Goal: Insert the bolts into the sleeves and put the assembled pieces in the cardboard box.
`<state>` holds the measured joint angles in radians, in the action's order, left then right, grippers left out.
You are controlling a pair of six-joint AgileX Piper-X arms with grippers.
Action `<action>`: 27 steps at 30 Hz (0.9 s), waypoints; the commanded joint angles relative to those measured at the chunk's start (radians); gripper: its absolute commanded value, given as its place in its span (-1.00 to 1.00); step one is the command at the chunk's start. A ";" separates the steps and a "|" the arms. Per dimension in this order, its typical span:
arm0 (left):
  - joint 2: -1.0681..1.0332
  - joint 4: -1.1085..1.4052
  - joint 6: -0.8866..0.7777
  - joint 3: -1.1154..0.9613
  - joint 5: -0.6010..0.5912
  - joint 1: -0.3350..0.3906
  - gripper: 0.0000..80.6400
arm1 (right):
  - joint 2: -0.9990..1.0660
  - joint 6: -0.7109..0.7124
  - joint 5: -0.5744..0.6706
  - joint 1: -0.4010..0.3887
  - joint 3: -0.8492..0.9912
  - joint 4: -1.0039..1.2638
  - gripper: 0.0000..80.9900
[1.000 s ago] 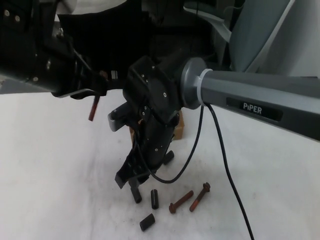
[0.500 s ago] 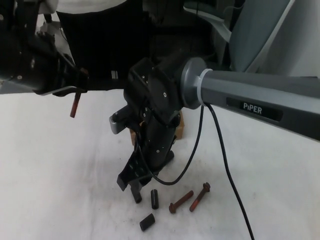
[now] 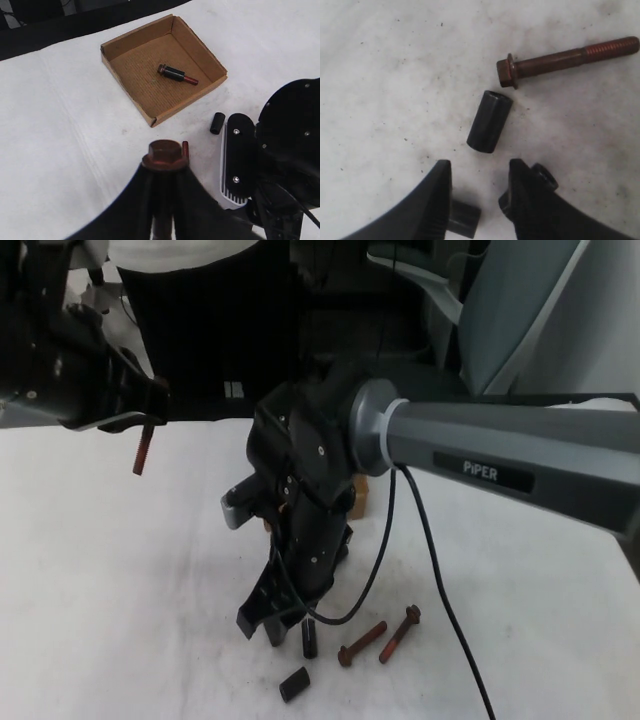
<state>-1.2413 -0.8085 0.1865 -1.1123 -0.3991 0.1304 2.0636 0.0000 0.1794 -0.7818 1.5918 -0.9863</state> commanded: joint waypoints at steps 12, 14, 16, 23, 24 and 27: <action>0.022 0.002 0.001 -0.003 0.002 -0.003 -1.00 | 0.006 0.000 0.008 0.000 0.008 0.071 -0.10; 0.022 0.002 0.001 -0.003 0.002 -0.003 -1.00 | 0.006 0.000 0.013 0.000 0.008 0.077 -0.10; 0.022 0.002 0.001 -0.003 0.002 -0.003 -1.00 | 0.006 0.000 0.013 0.000 0.008 0.086 -0.10; 0.022 0.002 0.001 -0.003 0.002 -0.003 -1.00 | 0.006 0.000 0.013 0.000 0.008 0.091 -0.10; 0.022 0.002 0.001 -0.003 0.002 -0.003 -1.00 | 0.006 0.000 0.013 0.000 0.008 0.091 -0.10; 0.022 0.002 0.001 -0.003 0.002 -0.003 -1.00 | 0.011 0.000 0.006 0.000 0.008 0.091 -0.10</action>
<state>-1.2413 -0.8085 0.1865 -1.1123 -0.3991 0.1287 2.0728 0.0000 0.1814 -0.7818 1.5918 -0.9014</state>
